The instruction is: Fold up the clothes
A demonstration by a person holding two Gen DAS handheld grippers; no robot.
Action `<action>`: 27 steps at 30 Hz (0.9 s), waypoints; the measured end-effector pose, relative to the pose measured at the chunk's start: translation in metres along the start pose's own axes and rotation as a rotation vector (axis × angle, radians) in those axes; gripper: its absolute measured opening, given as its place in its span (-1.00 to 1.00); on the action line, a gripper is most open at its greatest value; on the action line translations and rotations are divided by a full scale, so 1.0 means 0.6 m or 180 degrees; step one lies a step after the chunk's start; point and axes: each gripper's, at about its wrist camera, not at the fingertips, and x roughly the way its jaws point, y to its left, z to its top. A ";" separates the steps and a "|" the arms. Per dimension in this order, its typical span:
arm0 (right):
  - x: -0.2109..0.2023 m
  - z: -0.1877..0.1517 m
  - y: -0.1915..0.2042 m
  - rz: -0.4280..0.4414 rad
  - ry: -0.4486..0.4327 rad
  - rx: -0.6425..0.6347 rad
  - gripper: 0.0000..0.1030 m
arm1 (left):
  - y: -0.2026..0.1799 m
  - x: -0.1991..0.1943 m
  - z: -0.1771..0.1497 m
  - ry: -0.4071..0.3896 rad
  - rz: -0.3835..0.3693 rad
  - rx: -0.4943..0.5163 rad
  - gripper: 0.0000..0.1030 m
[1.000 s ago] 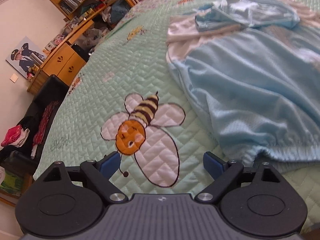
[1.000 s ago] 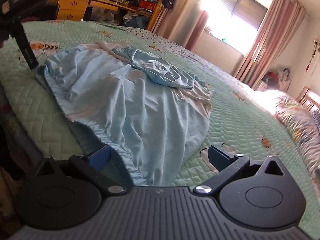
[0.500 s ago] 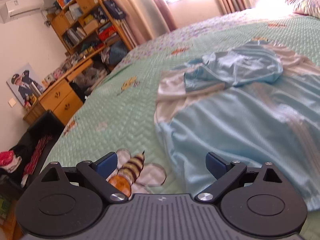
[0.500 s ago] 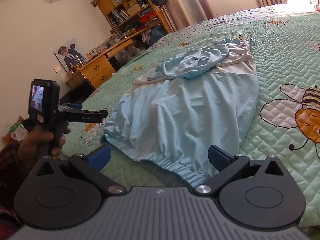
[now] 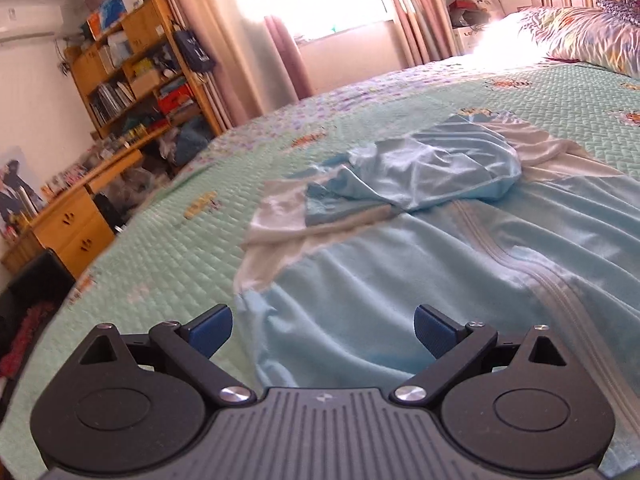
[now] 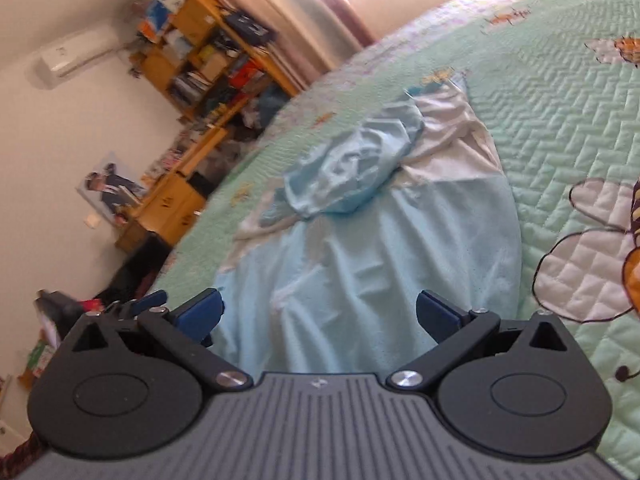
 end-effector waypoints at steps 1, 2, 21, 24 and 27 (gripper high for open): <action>0.015 -0.007 0.002 -0.0057 0.0078 0.0006 0.99 | -0.001 0.006 -0.006 0.0046 -0.0012 -0.0001 0.90; 0.030 -0.013 0.003 -0.0116 0.0157 0.0014 0.99 | -0.003 0.011 -0.013 0.0090 -0.0023 0.0005 0.90; 0.071 -0.059 0.112 -0.0351 0.0297 -0.0516 1.00 | 0.062 0.010 -0.081 0.0267 -0.0262 -0.0156 0.99; 0.086 -0.046 0.111 -0.0392 0.0296 -0.0594 1.00 | 0.067 0.001 -0.078 0.0300 -0.0198 -0.0153 0.99; 0.109 -0.060 0.090 -0.0508 0.0492 -0.0522 1.00 | 0.071 -0.009 -0.072 0.0365 -0.0116 -0.0128 0.99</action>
